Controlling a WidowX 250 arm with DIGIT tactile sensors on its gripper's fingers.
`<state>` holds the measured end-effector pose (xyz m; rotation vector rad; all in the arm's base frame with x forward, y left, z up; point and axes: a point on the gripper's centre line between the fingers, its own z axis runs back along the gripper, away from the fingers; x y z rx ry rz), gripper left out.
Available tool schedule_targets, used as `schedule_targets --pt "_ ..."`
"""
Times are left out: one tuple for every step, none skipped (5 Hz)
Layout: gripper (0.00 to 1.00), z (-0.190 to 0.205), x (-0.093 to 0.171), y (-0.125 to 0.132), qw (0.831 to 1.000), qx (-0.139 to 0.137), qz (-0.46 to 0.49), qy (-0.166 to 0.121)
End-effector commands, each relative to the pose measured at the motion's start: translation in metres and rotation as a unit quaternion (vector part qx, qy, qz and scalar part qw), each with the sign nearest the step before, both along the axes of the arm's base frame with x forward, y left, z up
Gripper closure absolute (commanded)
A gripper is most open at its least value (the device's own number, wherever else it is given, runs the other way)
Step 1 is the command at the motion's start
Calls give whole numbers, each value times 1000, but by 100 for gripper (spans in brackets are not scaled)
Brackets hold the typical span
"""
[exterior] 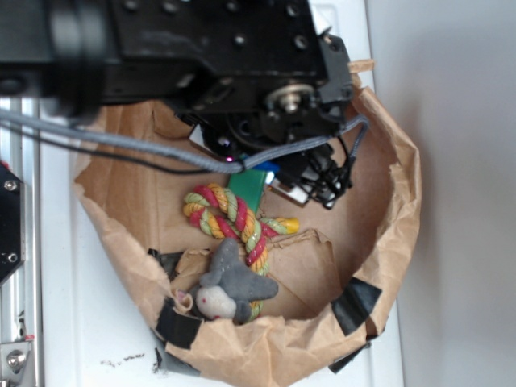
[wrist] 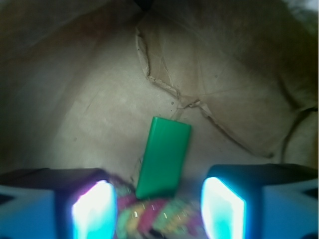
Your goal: Grab the green block.
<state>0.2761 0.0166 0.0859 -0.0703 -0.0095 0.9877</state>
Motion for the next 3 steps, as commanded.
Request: schedule_targets --pt "0 -32 3 -2 1000 18 -9 -22" --pt "0 -52 4 -12 999 23 -28 -24" --pt "0 -67 3 -18 998 37 -36 -30"
